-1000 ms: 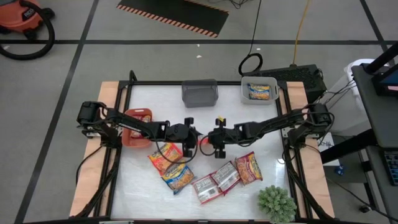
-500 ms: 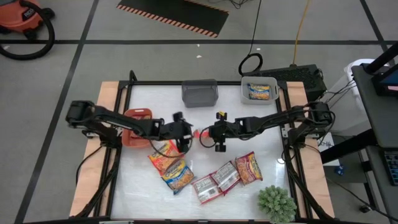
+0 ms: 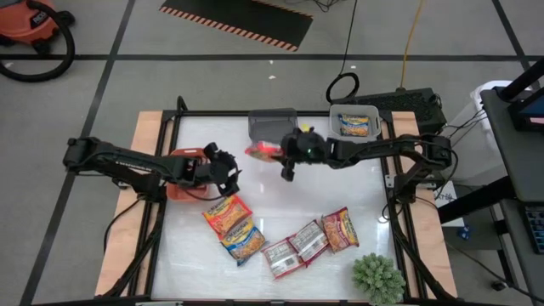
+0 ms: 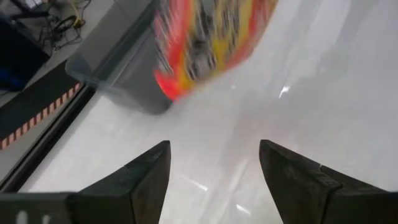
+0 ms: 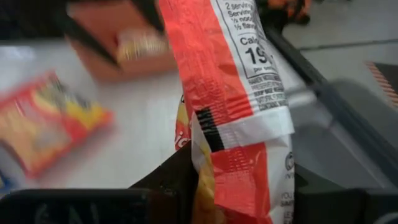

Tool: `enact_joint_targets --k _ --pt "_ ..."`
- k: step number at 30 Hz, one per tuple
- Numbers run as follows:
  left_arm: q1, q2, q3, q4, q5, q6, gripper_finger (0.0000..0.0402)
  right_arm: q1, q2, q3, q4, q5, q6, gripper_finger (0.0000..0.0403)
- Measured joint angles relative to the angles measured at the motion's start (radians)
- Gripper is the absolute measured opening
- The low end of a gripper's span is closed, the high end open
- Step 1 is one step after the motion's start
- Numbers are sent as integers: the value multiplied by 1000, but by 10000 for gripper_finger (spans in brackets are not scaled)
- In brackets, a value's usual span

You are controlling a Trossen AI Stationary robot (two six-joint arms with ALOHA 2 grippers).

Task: Sort Maruchan noodles
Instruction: Put the top right orange noodle pack into the black bin

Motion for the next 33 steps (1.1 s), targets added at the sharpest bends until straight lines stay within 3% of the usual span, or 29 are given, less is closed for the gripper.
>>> enact_joint_targets --k 5,22,33 --pt "4 -15 -50 19 -3 -22 250 -71 0 0 118 -101 27 117" --pt "-1 -16 -54 216 7 75 250 -308 25 1 465 -95 209 118" --pt "-1 -16 -54 220 7 113 250 -340 168 7 555 -99 353 118"
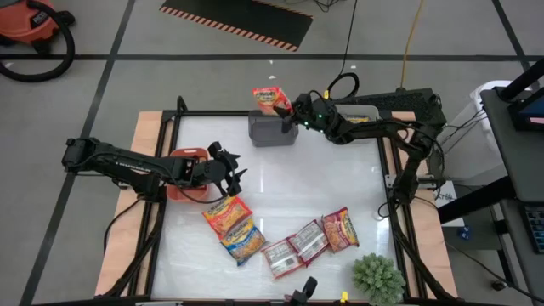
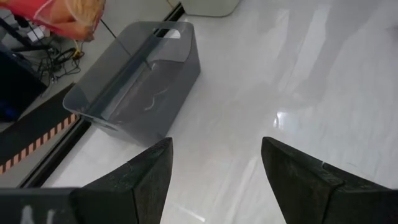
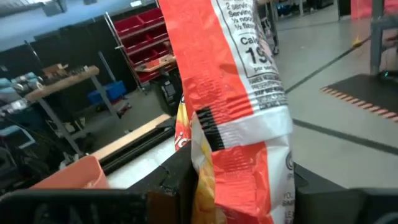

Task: Sort Maruchan noodles
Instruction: Put the top right orange noodle pack into the black bin

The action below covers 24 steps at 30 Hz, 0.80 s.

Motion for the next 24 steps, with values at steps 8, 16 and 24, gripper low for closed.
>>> enact_joint_targets --k 8,16,24 --pt "0 0 1 -3 1 -13 250 9 120 36 -4 52 162 120" --pt "0 1 1 -23 24 -33 250 32 161 48 -36 50 181 126" --pt "2 1 1 1 25 5 250 68 160 48 -84 97 136 126"
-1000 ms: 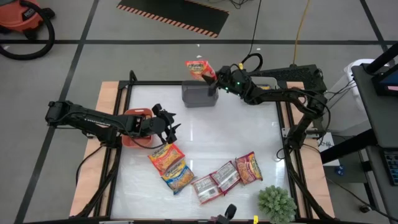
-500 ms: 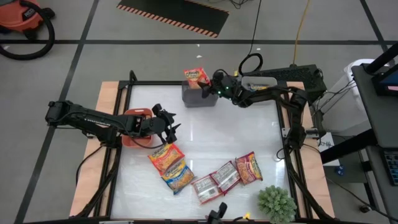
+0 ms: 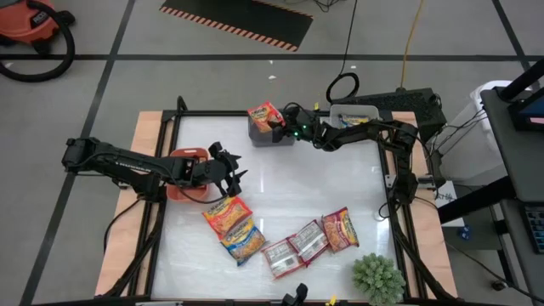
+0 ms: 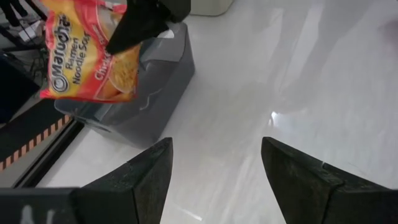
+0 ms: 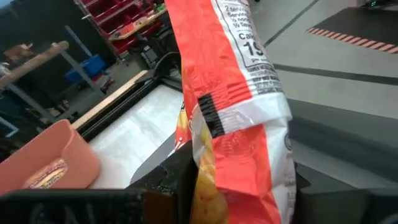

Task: Sort Maruchan noodles
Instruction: Put the top right orange noodle pack into the black bin

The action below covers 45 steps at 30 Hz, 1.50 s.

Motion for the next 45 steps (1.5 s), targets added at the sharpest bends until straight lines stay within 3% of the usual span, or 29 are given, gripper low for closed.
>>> enact_joint_targets --k 14,24,31,34,39,45 --pt "14 0 0 32 1 19 250 4 0 0 -71 35 -80 128" --pt "14 0 0 29 1 14 250 4 -8 0 -86 36 -134 190" --pt "14 0 0 28 1 15 250 0 -79 0 -172 60 -264 199" --pt "14 0 0 28 1 15 250 -1 -123 0 -255 93 -329 182" --pt "14 0 0 28 1 15 250 -11 -156 0 -349 110 -368 116" --pt "14 0 0 33 1 16 250 -27 -156 0 -375 33 -378 20"
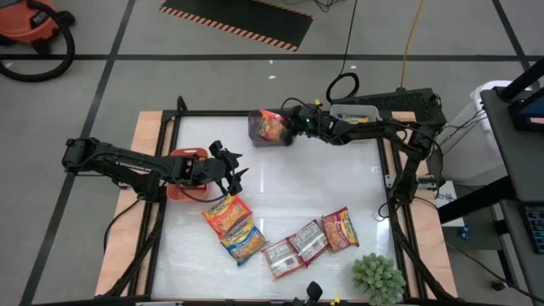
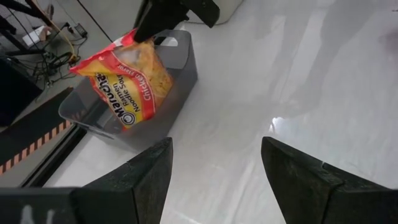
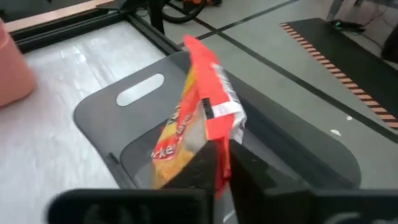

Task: Sort Maruchan noodles
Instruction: Put the top right orange noodle pack into the black bin

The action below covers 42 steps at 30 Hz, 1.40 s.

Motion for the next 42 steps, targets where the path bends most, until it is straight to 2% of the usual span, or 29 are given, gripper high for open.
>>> enact_joint_targets --k 2,15,18,22,30,37,42 --pt "0 0 0 0 0 0 250 0 -4 0 -14 -2 -13 6" --pt "0 0 0 -3 0 6 250 -12 -176 -1 -249 3 -21 3" --pt "0 0 0 1 0 6 250 -12 -194 -1 -259 3 -21 3" --pt "0 0 0 29 0 6 250 -8 -193 -10 -180 2 -12 1" --pt "-2 0 0 76 30 0 250 28 -184 -119 188 -1 75 0" --pt "-3 0 0 77 31 4 250 54 -182 -129 217 1 92 0" --pt "0 0 0 108 31 23 250 74 -119 -129 331 59 98 0"
